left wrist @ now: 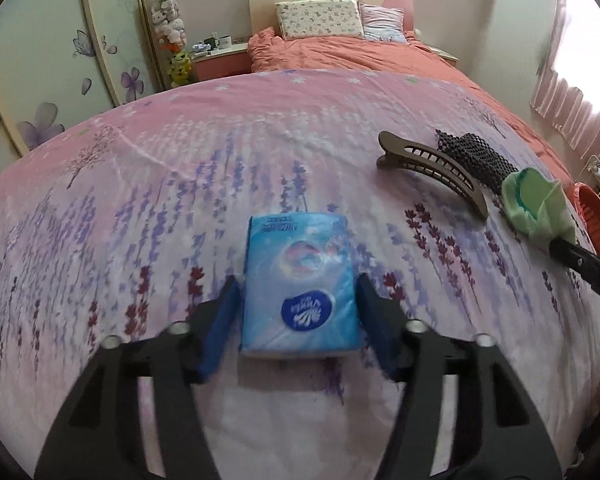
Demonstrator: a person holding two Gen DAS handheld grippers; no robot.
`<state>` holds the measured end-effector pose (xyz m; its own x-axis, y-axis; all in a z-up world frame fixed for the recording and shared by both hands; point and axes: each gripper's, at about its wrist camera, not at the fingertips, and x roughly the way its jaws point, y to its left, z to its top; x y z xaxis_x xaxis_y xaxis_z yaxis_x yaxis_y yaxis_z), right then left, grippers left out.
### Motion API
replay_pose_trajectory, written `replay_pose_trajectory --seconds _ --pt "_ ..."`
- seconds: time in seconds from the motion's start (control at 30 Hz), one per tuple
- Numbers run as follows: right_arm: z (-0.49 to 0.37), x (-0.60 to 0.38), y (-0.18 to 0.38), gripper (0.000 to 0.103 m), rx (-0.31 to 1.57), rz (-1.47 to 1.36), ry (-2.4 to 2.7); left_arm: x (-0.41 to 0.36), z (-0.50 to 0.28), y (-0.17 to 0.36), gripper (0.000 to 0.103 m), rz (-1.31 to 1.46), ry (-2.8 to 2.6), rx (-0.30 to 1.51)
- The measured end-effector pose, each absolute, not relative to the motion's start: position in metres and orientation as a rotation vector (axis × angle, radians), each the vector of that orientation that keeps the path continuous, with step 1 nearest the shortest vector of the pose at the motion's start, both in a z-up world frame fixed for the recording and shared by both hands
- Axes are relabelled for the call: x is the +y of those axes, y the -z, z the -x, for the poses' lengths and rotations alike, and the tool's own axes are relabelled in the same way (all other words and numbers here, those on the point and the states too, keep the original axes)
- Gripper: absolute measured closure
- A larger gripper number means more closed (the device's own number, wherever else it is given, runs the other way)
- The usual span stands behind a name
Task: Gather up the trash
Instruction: 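Grasp the green towel with the right tool while the left tool grasps the blue tissue pack, then hold the green towel and tissue pack above the bed cover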
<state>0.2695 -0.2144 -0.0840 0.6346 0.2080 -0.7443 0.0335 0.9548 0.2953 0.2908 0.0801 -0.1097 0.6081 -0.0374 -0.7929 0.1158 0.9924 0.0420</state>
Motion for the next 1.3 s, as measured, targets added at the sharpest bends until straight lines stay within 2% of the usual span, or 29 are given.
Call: replay_pose_trajectory --seconds 0.03,0.1,0.17,0.63,0.77,0.83,0.9,1.3 --pt "-0.269 -0.214 0.083 0.086 0.877 -0.297 -0.108 0.079 -0.29 0.109 0.031 -0.097 0.08 0.904" --pt "-0.267 -0.215 0.081 0.063 0.867 -0.304 -0.109 0.078 -0.292 0.106 0.028 -0.108 0.065 0.888" --pt "-0.265 -0.218 0.077 0.053 0.851 -0.313 -0.109 0.076 -0.294 0.104 0.027 -0.111 0.06 0.882" --pt "-0.293 -0.202 0.078 0.051 0.861 -0.251 -0.084 0.075 -0.307 0.111 0.029 -0.119 -0.002 0.906" --pt "-0.295 -0.191 0.079 0.055 0.867 -0.232 -0.124 0.08 -0.309 0.112 0.027 -0.096 0.003 0.915" --pt "-0.293 -0.184 0.08 0.063 0.867 -0.199 -0.136 0.084 -0.309 0.112 0.027 -0.087 0.004 0.917" --pt "-0.291 -0.184 0.08 0.096 0.873 -0.176 -0.134 0.086 -0.308 0.112 0.027 -0.081 0.003 0.917" --pt "-0.27 -0.212 0.081 0.097 0.878 -0.153 0.004 0.088 -0.302 0.113 0.028 -0.085 0.028 0.918"
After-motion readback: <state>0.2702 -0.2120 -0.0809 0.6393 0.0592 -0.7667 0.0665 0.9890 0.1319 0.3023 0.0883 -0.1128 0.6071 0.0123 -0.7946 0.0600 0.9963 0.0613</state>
